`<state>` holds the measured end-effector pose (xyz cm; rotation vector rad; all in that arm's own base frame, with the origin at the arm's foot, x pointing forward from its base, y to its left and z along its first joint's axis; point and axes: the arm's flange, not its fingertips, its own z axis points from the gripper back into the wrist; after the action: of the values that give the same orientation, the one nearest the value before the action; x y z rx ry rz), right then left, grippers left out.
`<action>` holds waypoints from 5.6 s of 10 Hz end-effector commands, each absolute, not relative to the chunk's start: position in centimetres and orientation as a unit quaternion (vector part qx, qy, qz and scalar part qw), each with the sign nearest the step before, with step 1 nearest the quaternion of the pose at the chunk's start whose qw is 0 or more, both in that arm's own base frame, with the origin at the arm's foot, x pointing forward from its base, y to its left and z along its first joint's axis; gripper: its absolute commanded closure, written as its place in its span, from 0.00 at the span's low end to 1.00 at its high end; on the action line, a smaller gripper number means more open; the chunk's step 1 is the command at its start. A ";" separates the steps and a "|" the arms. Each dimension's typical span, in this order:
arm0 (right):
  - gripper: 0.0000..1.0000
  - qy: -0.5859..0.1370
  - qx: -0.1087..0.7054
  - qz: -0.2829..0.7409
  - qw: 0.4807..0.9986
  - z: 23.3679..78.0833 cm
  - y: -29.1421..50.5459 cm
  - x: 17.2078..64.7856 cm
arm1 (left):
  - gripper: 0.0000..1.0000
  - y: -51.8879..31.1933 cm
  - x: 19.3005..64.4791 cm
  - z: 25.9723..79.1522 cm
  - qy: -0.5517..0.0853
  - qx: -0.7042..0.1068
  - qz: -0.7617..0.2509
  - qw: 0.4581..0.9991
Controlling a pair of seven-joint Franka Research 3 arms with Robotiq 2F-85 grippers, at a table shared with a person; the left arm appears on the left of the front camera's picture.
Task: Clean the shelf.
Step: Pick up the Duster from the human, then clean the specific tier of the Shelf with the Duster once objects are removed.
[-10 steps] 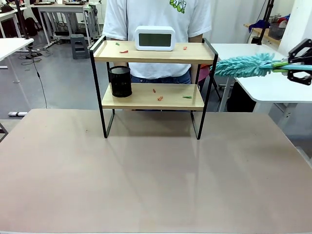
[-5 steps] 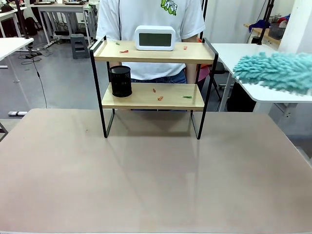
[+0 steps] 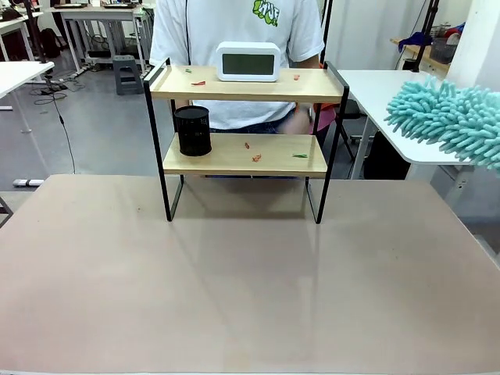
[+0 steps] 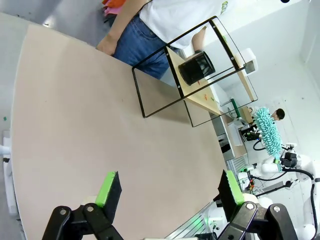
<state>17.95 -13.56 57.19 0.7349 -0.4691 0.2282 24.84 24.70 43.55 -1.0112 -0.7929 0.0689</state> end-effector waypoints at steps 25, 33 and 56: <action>0.88 -0.348 0.116 0.236 0.900 68.3 9.8 30.0 | 0.00 24.7 25.1 43.7 -0.381 -0.472 0.025 0.794; 0.88 -0.344 0.082 0.147 0.924 68.2 12.9 37.9 | 0.00 24.7 25.1 43.7 -0.381 -0.472 0.025 0.794; 0.88 -0.238 0.205 0.306 0.899 66.7 24.4 39.9 | 0.00 24.7 25.1 43.7 -0.381 -0.472 0.025 0.794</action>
<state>42.00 27.28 67.12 0.3983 -0.5025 0.5903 24.90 24.76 43.59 -1.0096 -0.7928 0.0681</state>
